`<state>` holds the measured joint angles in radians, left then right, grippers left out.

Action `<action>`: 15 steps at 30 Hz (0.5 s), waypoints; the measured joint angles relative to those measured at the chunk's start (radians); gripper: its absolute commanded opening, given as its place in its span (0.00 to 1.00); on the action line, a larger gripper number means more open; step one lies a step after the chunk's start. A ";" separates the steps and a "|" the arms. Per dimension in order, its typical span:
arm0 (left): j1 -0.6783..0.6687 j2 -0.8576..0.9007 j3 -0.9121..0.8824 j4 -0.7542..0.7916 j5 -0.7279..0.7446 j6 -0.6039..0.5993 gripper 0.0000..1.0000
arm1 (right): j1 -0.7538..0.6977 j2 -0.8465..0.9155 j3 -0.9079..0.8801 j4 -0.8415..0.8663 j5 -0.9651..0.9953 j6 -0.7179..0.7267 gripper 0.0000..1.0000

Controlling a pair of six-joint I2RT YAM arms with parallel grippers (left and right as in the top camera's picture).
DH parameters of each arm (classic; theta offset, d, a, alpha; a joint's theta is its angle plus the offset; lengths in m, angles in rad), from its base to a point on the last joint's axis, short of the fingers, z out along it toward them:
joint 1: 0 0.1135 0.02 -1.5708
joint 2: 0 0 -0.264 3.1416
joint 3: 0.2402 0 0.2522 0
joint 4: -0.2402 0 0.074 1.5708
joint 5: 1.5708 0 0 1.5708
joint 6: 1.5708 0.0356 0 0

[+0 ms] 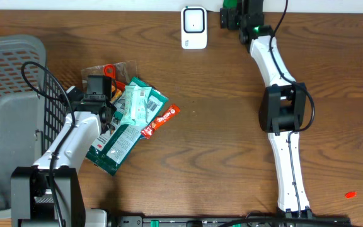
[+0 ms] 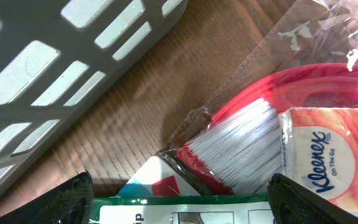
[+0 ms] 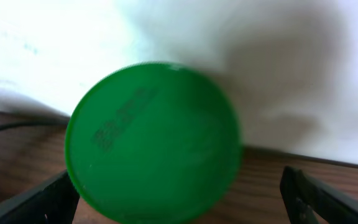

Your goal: Scan the item barcode

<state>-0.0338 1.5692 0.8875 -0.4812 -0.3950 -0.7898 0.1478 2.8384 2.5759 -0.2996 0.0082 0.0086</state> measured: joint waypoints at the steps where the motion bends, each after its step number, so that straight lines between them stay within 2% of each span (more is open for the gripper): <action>1: 0.000 0.000 0.000 0.002 0.000 0.000 0.89 | 0.002 0.005 0.000 0.000 -0.002 -0.002 0.99; 15: 0.000 0.000 0.000 0.012 0.000 0.000 0.89 | 0.008 0.065 0.000 0.013 -0.012 -0.016 0.95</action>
<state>-0.0338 1.5692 0.8875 -0.4690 -0.3950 -0.7898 0.1562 2.9036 2.5759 -0.2863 -0.0036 -0.0078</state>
